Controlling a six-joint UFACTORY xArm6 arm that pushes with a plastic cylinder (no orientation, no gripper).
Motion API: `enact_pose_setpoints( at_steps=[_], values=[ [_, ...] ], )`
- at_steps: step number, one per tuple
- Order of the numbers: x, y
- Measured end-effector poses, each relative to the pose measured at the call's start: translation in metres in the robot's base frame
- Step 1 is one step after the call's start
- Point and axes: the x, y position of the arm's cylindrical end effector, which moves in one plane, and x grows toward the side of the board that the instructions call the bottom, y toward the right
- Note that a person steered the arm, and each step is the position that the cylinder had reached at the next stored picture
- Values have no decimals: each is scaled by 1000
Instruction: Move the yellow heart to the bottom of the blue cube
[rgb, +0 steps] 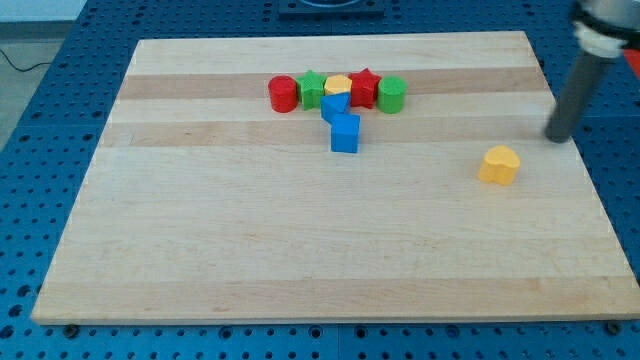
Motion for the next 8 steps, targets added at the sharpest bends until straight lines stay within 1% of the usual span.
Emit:
enact_pose_setpoints(
  at_steps=[1,2,4,5,6,7,8],
  values=[
    [44,11],
    [66,-8],
    [56,-89],
    [56,-148],
    [57,-157],
    [57,-94],
    [42,-44]
  ],
)
